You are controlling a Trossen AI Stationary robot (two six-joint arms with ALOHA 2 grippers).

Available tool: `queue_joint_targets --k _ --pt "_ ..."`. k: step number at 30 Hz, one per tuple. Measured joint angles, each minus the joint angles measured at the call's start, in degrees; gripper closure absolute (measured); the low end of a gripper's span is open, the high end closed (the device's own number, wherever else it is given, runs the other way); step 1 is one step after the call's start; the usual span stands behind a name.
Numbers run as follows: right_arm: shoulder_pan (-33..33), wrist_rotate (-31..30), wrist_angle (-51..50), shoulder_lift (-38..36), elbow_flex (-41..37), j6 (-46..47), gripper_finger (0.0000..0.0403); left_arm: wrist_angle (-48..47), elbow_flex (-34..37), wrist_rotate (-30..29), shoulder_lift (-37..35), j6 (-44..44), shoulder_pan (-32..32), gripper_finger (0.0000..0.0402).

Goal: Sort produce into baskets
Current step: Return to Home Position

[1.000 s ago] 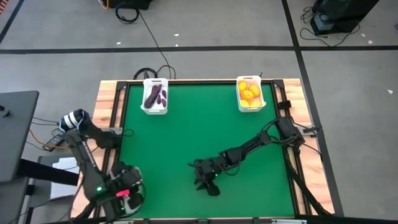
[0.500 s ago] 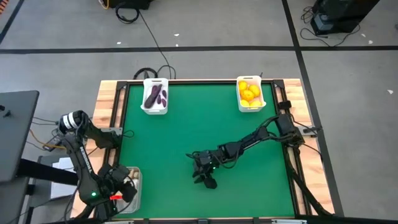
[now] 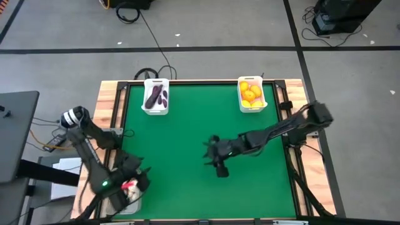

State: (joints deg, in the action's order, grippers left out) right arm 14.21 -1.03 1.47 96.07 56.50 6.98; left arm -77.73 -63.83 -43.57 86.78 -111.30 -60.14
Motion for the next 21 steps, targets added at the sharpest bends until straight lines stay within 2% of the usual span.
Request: queue_joint_targets --k 4,9,17,21 --pt "-0.59 -5.51 -0.22 -10.21 -6.1 1.6 0.0238 0.87 0.0 -1.76 -3.32 13.66 7.21 0.0133" --pt "-0.54 -10.4 0.05 -23.91 -14.67 5.93 0.0238 9.23 0.0 -2.32 -8.15 38.13 18.03 0.0133" --pt "-0.52 -14.9 0.05 -40.17 -25.92 12.55 0.0241 30.69 0.0 -2.35 -11.47 76.61 34.47 0.0134" --pt "-0.51 -17.91 0.19 -44.74 -29.32 13.01 0.0259 43.29 0.67 1.98 -11.49 90.72 40.33 0.0134"
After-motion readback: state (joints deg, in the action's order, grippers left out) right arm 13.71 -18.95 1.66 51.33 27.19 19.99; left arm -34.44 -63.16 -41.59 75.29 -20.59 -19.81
